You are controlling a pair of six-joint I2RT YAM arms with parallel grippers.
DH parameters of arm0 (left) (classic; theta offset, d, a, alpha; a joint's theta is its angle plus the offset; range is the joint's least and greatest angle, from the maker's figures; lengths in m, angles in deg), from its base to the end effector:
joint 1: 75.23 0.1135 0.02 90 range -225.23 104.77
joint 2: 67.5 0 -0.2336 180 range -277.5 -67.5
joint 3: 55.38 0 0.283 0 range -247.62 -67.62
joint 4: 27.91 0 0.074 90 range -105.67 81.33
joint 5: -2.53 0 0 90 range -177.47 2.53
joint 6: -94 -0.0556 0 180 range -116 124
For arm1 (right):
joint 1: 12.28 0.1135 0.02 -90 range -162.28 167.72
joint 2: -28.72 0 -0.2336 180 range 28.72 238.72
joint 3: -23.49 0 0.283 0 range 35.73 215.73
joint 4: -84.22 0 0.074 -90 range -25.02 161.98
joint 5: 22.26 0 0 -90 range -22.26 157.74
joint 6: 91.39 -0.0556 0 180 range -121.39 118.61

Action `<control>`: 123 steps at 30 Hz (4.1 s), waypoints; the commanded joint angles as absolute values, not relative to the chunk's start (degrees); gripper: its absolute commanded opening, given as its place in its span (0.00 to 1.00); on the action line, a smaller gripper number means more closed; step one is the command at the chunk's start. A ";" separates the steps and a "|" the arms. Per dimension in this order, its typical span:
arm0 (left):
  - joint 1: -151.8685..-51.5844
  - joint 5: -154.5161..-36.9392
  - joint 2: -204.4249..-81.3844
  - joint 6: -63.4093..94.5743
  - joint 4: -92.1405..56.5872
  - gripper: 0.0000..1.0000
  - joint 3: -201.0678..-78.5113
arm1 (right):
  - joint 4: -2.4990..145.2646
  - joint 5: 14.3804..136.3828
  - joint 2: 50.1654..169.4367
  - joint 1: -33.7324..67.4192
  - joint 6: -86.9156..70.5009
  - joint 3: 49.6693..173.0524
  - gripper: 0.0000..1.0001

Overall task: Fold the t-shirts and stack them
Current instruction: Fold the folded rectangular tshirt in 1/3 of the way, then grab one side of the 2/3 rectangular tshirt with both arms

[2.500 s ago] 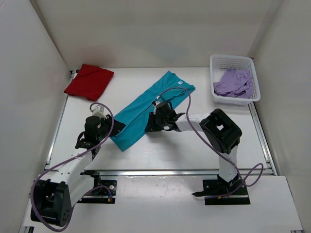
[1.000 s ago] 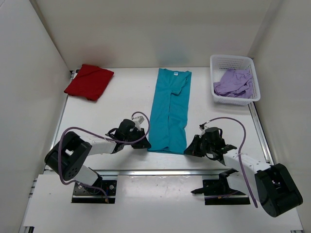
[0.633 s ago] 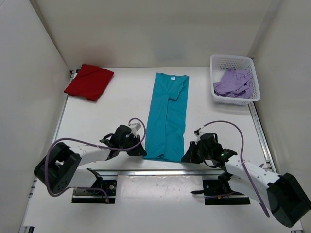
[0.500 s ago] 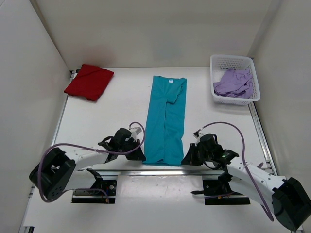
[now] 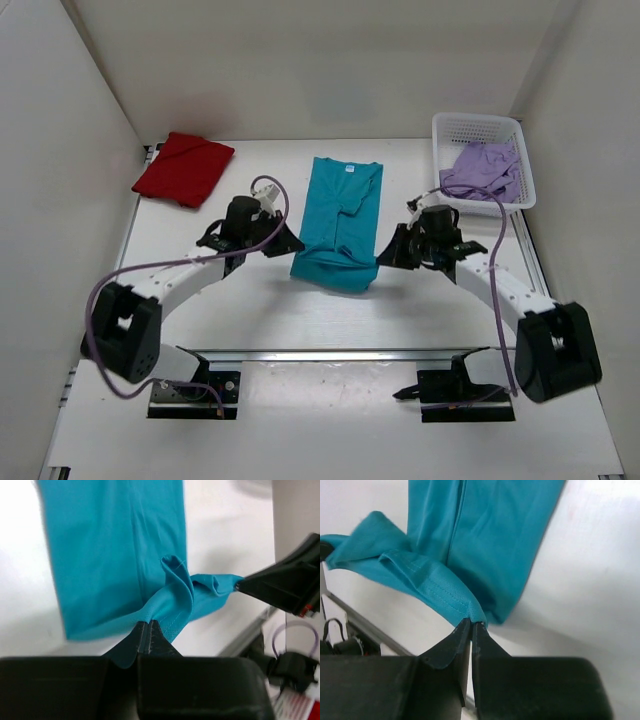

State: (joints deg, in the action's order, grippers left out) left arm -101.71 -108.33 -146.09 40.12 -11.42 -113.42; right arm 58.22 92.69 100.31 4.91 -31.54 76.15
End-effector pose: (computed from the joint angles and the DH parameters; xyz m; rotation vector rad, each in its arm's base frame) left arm 0.2949 -0.1690 0.1673 0.0172 2.3576 -0.9769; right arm 0.2816 0.1117 0.1555 0.0528 2.4492 0.9007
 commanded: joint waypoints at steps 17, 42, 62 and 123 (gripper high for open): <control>-96.76 -105.40 -178.75 42.32 -13.30 0.00 -142.05 | 63.37 93.23 133.29 -3.49 -25.74 105.50 0.00; -100.80 -102.15 -168.05 47.85 -29.54 0.26 -123.10 | 66.44 89.63 133.73 9.06 -22.05 105.60 0.00; -104.93 -102.50 -168.84 48.91 -41.50 0.19 -101.47 | 77.76 79.79 144.73 12.95 -21.87 107.00 0.00; -101.51 -97.05 -157.50 42.94 -33.26 0.54 -96.36 | 77.86 89.01 108.81 6.89 -30.75 76.89 0.42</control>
